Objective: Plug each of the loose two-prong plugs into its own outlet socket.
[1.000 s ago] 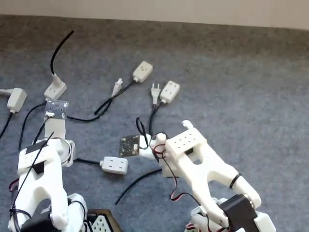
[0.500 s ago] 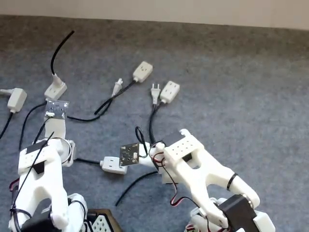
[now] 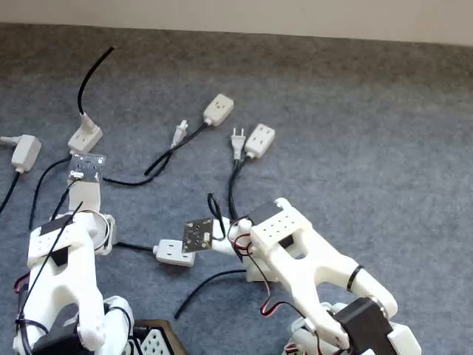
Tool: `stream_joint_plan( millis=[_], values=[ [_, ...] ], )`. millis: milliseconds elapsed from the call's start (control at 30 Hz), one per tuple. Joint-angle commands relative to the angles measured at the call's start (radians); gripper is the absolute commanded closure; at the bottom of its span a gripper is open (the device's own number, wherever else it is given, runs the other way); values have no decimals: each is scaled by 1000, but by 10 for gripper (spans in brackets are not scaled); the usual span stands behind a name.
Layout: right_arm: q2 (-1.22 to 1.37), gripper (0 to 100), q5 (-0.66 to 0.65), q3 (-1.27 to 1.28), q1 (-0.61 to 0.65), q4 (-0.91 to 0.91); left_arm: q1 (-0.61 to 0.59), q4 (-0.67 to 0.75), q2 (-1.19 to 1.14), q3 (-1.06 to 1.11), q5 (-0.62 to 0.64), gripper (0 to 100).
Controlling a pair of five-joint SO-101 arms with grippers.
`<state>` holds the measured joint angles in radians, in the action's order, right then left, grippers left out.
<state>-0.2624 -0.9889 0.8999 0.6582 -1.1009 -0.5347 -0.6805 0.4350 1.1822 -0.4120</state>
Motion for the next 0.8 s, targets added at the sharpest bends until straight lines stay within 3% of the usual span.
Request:
stream_joint_plan(
  millis=[0,133,300,500,667,767],
  values=[
    [-16,994,103,-36,8,-10,12,23,1,-1,-5,815],
    [-16,994,245,-209,7,-157,51,23,5,-18,-8,815],
    [-16,994,489,-516,2,-318,93,-14,5,-186,-8,815],
    [-5,994,953,-769,-125,-354,107,-368,5,-536,-6,815],
    [-7,994,1158,-777,-166,-341,110,-566,5,-808,-32,815],
    [-7,994,1254,-774,-143,-272,140,-689,5,-941,-193,815]
  ],
)
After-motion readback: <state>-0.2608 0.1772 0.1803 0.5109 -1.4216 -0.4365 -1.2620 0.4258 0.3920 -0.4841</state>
